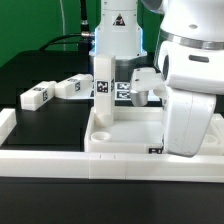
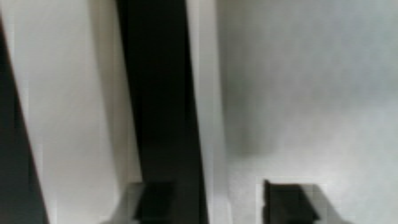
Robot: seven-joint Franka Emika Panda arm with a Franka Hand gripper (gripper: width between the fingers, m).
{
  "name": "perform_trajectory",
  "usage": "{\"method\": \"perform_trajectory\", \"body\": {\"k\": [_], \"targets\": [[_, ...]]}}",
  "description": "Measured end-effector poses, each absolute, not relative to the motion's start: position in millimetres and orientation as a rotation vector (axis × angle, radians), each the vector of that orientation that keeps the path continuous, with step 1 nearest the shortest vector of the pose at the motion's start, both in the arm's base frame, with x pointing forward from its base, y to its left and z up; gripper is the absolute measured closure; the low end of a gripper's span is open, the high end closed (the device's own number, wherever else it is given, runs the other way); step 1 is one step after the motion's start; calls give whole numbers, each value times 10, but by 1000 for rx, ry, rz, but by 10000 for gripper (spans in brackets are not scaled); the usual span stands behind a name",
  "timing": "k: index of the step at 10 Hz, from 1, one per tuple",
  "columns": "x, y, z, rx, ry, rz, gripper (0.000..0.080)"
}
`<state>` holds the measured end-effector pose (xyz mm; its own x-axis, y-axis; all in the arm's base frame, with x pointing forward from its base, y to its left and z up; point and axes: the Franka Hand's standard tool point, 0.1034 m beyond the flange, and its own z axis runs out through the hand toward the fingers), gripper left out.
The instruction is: Assemble desk
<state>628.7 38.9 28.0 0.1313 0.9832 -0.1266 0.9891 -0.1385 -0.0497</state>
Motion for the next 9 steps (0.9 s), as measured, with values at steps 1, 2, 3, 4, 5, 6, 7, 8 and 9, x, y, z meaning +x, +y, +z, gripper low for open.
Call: {"method": "perform_trajectory", "body": {"k": [1,2,3,4,5,6,7,8,9], "targets": [[6241,341,327,2345,2031,-242,495],[6253,306,409,2354,2024,-252,290],[6276,264,506,2359,2014,-249,194],[6282,212,608,2366,2004,-255,194],[6300,137,714,2367,1989,-255,159],[6318,38,831,2356,1972,-255,152],[6332,-70,935,2354,1952,-250,152],[6332,-235,1049,2352,1923,-251,150],[6327,-331,1070,2357,1905,-256,150]]}}
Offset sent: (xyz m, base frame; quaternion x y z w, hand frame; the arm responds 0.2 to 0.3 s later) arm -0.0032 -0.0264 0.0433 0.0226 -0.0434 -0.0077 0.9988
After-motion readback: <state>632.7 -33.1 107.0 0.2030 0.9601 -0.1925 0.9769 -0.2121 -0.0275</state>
